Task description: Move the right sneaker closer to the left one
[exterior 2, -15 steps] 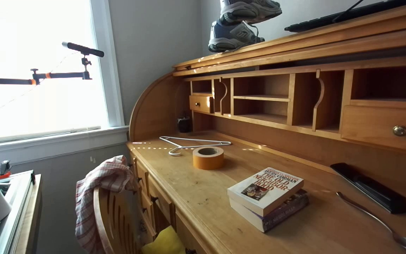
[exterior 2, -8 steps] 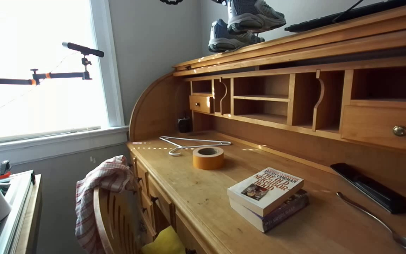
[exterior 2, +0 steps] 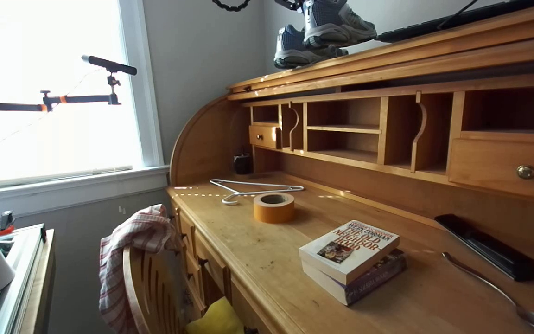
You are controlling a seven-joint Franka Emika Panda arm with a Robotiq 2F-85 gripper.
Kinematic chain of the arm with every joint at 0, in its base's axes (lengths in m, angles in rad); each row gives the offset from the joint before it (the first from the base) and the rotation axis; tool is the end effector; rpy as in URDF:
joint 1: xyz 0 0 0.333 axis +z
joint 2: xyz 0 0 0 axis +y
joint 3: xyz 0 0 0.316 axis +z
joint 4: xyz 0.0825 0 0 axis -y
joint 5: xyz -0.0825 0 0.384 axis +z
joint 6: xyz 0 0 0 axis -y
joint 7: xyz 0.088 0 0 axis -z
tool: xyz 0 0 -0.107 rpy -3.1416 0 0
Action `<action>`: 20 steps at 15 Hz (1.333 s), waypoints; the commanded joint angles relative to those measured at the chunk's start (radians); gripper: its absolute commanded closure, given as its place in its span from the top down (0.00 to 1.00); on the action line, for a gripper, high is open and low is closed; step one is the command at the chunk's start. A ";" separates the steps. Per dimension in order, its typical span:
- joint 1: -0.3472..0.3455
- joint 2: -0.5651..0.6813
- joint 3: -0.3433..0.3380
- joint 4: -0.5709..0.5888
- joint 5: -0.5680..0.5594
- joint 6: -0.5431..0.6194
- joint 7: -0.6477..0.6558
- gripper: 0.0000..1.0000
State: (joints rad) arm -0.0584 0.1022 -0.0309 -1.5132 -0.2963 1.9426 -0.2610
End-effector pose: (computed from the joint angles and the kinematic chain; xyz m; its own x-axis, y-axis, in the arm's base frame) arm 0.6153 -0.0739 0.6342 0.9384 0.2675 0.2189 0.1760 -0.9148 0.3635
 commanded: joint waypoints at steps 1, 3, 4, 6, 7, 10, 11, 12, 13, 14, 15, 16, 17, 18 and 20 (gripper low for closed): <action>0.009 0.037 -0.002 0.070 0.012 -0.050 0.003 0.02; 0.011 0.047 -0.003 0.084 0.008 -0.057 0.010 0.02; 0.011 0.054 -0.003 0.092 0.008 -0.059 0.012 0.02; 0.010 0.067 -0.004 0.106 0.007 -0.058 0.018 0.02; 0.010 0.074 -0.004 0.115 0.009 -0.059 0.016 0.02; 0.009 0.095 -0.004 0.144 0.014 -0.069 0.011 0.02; 0.009 0.101 -0.004 0.152 0.015 -0.071 0.010 0.02; 0.009 0.109 -0.004 0.161 0.020 -0.076 0.006 0.02; 0.009 0.115 -0.004 0.168 0.021 -0.080 0.007 0.02; 0.009 0.121 -0.004 0.175 0.022 -0.084 0.007 0.02; 0.009 0.127 -0.003 0.184 0.023 -0.089 0.007 0.02; 0.010 0.133 -0.004 0.190 0.023 -0.091 0.007 0.30; 0.010 0.140 -0.004 0.196 0.020 -0.092 0.008 0.35; 0.010 0.149 -0.005 0.208 0.020 -0.093 0.010 0.40; 0.010 0.159 -0.007 0.226 0.016 -0.093 0.012 0.55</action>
State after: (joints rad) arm -0.0535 0.2281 -0.0316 -1.3471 -0.2866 1.8891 -0.2544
